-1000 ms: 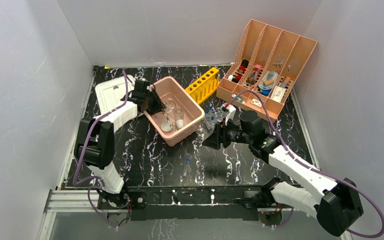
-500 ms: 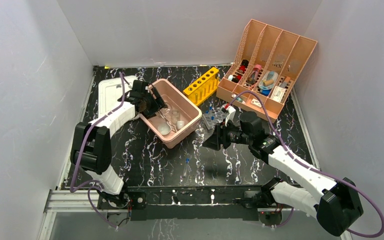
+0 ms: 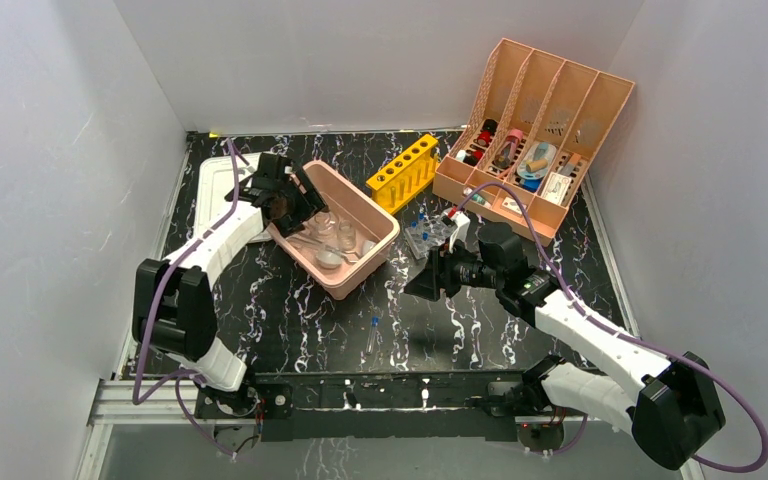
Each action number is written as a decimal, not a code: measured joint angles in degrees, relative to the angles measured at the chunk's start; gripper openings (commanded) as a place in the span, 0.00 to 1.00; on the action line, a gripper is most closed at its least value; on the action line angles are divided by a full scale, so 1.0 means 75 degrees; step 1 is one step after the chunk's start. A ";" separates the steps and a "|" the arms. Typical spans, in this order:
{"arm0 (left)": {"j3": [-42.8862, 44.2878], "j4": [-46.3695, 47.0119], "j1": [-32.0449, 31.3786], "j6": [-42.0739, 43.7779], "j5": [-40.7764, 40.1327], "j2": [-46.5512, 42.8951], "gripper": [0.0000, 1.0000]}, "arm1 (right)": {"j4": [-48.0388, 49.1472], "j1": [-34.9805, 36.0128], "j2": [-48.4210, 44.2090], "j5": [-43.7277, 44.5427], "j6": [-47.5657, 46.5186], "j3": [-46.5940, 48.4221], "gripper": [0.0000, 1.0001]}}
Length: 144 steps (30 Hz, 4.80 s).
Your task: Organize the chemistry lab equipment
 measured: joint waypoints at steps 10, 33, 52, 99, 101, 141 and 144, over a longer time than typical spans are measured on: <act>0.0463 -0.0090 0.0000 0.0140 0.0245 -0.0283 0.69 | -0.0003 -0.0006 0.0006 0.0090 0.0017 0.0000 0.60; 0.0600 0.1480 -0.0221 0.2168 0.1285 -0.3127 0.98 | -0.0586 -0.0026 0.0682 0.1032 -0.0239 0.0968 0.70; -0.1620 -0.0064 -0.0213 0.2334 0.0015 -0.5572 0.98 | -0.1550 0.2049 0.3311 0.4447 0.0184 0.2328 0.09; -0.2034 -0.0944 -0.0213 0.1649 -0.1195 -0.5817 0.88 | -0.5805 0.6079 0.5254 0.9366 0.5986 0.4596 0.98; -0.2034 -0.0994 -0.0213 0.1644 -0.1207 -0.5951 0.88 | -0.6097 0.6044 0.5595 0.9329 0.6598 0.4744 0.92; -0.2579 -0.1355 -0.0213 0.1454 -0.1294 -0.6621 0.89 | -0.4062 0.4998 0.6260 0.7580 0.5033 0.4217 0.51; -0.2646 -0.1370 -0.0213 0.1451 -0.1294 -0.6659 0.89 | -0.4060 0.4998 0.6260 0.7571 0.4983 0.4220 0.49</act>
